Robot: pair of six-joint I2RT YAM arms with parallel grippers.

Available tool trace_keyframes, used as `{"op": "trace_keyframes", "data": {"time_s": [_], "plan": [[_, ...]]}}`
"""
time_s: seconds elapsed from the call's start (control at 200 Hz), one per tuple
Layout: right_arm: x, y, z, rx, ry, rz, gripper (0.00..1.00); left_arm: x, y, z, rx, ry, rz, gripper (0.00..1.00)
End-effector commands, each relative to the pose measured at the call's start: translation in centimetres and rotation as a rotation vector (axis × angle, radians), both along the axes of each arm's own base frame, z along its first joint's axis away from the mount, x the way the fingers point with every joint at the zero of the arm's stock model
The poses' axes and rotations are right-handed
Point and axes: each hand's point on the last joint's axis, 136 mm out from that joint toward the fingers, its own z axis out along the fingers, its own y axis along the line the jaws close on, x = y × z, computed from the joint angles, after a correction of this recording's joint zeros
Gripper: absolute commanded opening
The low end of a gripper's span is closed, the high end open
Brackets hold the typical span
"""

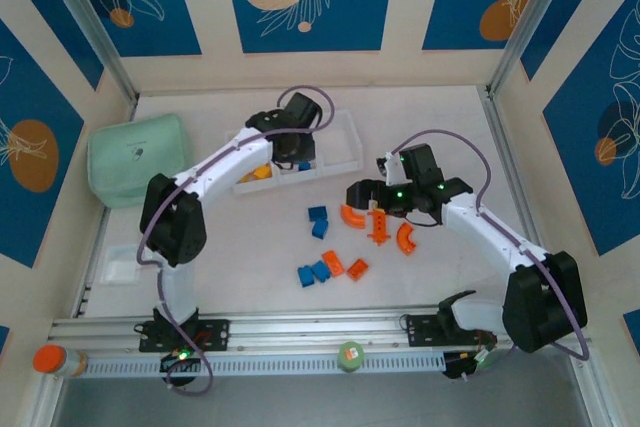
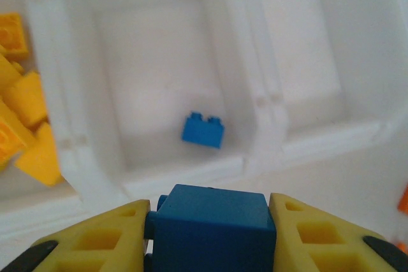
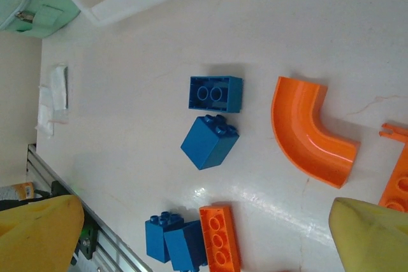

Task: Sort the legos into containers by color
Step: Place the lego in the container.

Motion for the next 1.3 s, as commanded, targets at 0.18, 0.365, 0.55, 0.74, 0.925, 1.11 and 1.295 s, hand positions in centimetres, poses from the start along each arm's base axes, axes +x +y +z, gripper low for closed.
{"op": "trace_keyframes", "data": {"time_s": [0.18,0.365,0.55,0.74,0.925,1.11,1.295], "plan": [[2.3,0.7,1.0,-0.001,-0.033,-0.016,0.99,6.1,1.4,-3.1,0.005,0.017,0.086,0.35],[2.7,0.8,0.7,-0.011,-0.019,-0.012,0.99,8.5,1.7,-5.2,0.051,0.041,0.080,0.38],[2.6,0.8,0.4,-0.008,-0.011,-0.011,0.99,9.1,1.8,-6.4,0.083,0.054,0.076,0.52],[2.5,0.9,0.6,-0.002,-0.008,-0.012,0.99,8.5,1.2,-5.1,0.048,0.064,0.048,0.56],[2.2,1.1,0.9,0.000,-0.006,-0.001,0.99,6.8,1.4,-2.6,0.021,0.068,0.030,0.58],[0.9,1.2,0.0,-0.019,0.046,0.015,0.99,2.1,-0.1,-1.7,-0.027,0.078,-0.032,0.62],[-1.2,1.6,-1.0,-0.019,0.088,0.046,0.99,-3.4,-1.2,-2.5,-0.049,0.111,-0.056,0.65]]}}
